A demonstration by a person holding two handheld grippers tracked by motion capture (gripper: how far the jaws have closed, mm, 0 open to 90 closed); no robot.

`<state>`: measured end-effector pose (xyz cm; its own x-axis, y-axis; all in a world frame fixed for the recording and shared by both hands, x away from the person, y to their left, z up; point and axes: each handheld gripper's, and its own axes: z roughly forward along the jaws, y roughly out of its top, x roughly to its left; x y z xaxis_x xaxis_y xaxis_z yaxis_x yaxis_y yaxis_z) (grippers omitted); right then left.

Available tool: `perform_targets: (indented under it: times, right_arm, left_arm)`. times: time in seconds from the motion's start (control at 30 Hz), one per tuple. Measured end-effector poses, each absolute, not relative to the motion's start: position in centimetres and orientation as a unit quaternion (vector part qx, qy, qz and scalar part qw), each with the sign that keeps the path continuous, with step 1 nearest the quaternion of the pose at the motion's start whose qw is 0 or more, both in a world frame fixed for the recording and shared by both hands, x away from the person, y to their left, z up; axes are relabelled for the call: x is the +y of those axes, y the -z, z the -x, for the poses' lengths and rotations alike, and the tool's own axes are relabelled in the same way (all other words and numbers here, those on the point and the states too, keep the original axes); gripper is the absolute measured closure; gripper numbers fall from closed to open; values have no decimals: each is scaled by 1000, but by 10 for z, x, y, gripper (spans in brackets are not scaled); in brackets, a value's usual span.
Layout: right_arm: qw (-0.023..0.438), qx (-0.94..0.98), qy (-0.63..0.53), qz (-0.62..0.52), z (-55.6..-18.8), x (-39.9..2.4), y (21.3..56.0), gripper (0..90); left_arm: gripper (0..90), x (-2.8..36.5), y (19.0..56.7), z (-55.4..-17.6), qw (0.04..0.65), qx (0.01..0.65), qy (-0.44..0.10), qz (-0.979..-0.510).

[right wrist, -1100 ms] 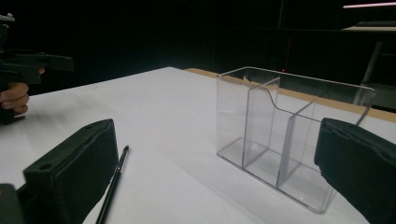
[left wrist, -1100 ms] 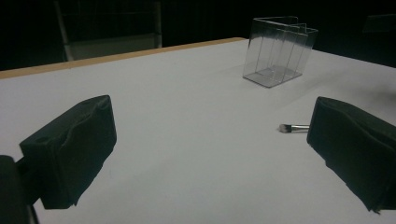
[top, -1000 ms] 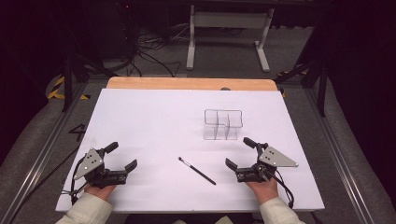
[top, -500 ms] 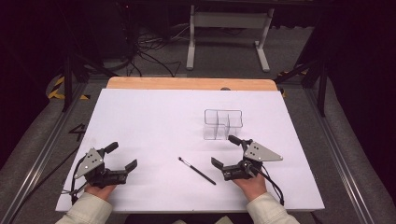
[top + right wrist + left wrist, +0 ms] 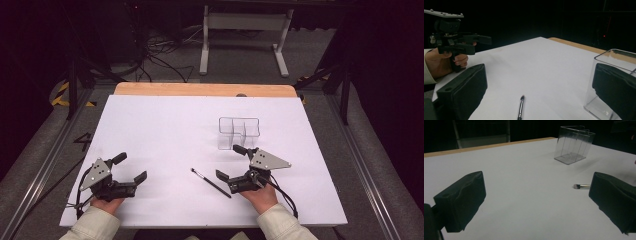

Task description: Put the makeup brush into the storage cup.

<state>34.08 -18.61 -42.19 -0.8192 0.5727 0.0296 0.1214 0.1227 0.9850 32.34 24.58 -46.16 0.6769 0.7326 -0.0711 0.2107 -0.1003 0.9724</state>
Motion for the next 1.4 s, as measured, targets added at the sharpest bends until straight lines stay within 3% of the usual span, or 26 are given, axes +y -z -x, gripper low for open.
perform_targets:
  times: [1.4]
  right_arm:
    - [105, 896, -338, -268, -379, -129, 384, 80]
  left_arm:
    - [8, 243, 463, -326, 569, 333, -212, -721]
